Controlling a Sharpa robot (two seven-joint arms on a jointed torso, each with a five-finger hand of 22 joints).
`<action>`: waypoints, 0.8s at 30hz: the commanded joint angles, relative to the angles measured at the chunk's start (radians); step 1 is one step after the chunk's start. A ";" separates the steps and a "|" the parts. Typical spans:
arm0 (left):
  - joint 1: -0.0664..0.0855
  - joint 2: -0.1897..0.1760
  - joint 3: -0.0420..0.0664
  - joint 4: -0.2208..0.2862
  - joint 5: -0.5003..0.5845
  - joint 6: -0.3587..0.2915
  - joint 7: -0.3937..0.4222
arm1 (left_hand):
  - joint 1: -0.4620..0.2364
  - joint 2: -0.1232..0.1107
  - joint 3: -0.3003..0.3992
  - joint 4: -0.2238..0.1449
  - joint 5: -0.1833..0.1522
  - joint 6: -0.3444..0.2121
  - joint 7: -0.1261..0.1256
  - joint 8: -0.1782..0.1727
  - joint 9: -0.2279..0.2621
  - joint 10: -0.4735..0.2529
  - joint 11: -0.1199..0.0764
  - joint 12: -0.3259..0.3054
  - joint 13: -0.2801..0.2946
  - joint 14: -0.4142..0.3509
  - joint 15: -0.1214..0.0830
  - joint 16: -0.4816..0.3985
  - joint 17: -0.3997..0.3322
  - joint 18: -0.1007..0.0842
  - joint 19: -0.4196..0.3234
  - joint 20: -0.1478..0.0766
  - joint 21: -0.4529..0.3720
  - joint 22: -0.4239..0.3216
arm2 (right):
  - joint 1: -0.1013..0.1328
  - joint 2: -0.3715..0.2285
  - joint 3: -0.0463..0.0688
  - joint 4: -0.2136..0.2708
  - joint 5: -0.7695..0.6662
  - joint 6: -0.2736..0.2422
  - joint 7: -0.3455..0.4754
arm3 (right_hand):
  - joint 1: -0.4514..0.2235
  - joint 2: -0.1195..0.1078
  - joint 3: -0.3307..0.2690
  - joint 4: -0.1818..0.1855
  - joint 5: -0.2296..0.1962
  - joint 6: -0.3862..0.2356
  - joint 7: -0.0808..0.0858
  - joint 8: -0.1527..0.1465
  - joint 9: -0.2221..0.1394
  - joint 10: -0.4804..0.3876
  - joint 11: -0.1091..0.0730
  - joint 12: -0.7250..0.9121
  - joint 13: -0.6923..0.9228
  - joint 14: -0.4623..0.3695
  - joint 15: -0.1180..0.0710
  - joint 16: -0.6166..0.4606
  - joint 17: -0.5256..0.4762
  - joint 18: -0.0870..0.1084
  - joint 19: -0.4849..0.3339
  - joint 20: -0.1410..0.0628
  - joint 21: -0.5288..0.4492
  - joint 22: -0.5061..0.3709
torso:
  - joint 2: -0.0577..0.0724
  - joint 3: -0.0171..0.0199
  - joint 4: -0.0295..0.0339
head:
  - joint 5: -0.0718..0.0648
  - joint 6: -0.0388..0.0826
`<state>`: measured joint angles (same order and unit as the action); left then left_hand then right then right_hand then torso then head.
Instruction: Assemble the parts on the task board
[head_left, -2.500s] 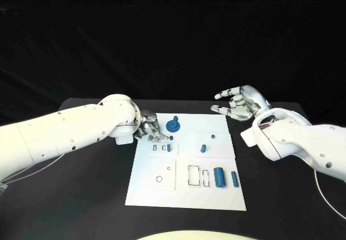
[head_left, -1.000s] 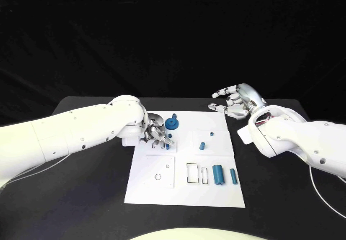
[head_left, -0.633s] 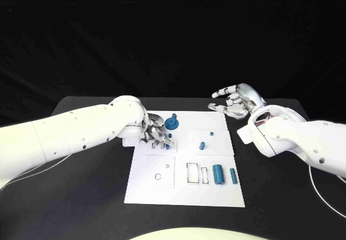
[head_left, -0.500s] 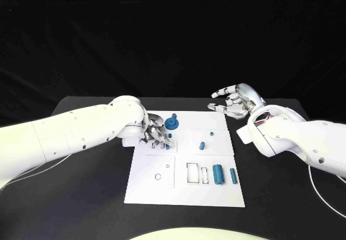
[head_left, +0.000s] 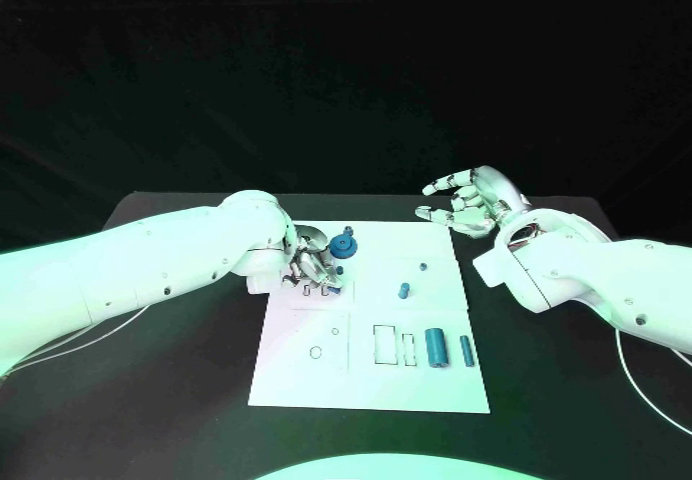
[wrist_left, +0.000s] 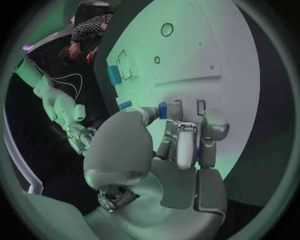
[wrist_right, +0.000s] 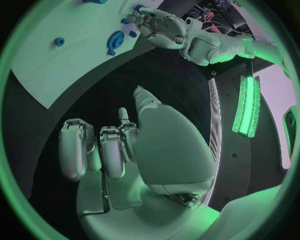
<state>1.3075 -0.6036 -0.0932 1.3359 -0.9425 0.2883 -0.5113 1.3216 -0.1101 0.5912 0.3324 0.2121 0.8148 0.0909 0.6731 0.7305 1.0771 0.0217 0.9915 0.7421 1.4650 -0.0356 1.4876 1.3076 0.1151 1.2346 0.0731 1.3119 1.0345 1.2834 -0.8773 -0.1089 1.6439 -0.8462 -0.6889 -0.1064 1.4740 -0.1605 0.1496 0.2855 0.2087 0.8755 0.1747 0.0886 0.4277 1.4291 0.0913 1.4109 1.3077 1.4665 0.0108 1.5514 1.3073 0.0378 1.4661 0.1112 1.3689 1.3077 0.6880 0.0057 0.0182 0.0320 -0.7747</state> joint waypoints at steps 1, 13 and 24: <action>-0.001 -0.002 0.000 0.001 0.055 -0.014 0.005 | -0.005 -0.017 0.135 -0.112 0.001 -0.001 -0.006 0.021 0.093 0.018 -0.008 0.006 0.001 0.044 -0.007 0.004 0.129 -0.006 0.001 -0.003 0.007 0.002 | 0.000 0.001 0.001 -0.001 -0.013 0.014 -0.003 | -0.002 0.010 0.008 0.000 -0.005 0.008 0.000 0.005 0.001 -0.005 -0.003 -0.004 0.104 0.091 0.003 -0.006 0.214 0.012 0.003 0.005 -0.007 0.135 | 0.000 0.0003 0.0002 | -0.001 -0.001; -0.003 -0.057 0.007 0.030 0.060 -0.050 0.007 | -0.046 -0.064 0.248 -0.178 0.011 0.018 -0.009 0.027 0.118 0.050 -0.012 0.026 0.027 0.058 -0.011 0.020 0.156 -0.009 0.015 -0.007 0.023 0.025 | -0.001 -0.003 0.001 -0.002 -0.016 0.020 -0.010 | -0.002 0.010 0.008 0.000 -0.005 0.009 -0.001 0.006 0.001 -0.006 -0.003 -0.005 0.103 0.090 0.002 -0.008 0.212 0.013 0.002 0.005 -0.010 0.133 | 0.000 0.0012 0.0035 | -0.001 -0.005; -0.006 -0.086 0.004 0.061 -0.017 -0.122 0.004 | -0.134 -0.113 0.326 -0.238 0.105 0.064 -0.032 0.047 0.141 0.133 -0.035 0.071 0.075 0.092 -0.032 0.061 0.225 -0.027 0.084 -0.027 0.075 0.120 | -0.003 -0.003 0.001 -0.005 -0.016 0.024 -0.010 | -0.003 0.010 0.009 0.000 -0.005 0.010 -0.001 0.006 0.001 -0.006 -0.003 -0.005 0.102 0.090 0.002 -0.008 0.212 0.013 0.002 0.005 -0.010 0.133 | 0.000 0.0006 0.0012 | 0.009 -0.012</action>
<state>1.3026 -0.6900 -0.0884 1.3929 -0.9185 0.2130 -0.5108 1.1916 -0.2231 0.7002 0.3062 0.3141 0.8747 0.0569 0.7149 0.7704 1.2074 -0.0155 1.0591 0.8168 1.4651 -0.0609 1.5439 1.3075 0.0988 1.3161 0.0455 1.3846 1.1529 1.2815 -0.8806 -0.1089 1.6399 -0.8509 -0.6775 -0.1170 1.4740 -0.1606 0.1524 0.2883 0.2087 0.8755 0.1747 0.0887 0.4274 1.4291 0.0913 1.4109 1.3075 1.4665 0.0108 1.5475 1.3080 0.0378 1.4661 0.1112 1.3646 1.3078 0.6880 0.0066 0.0207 0.0387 -0.7853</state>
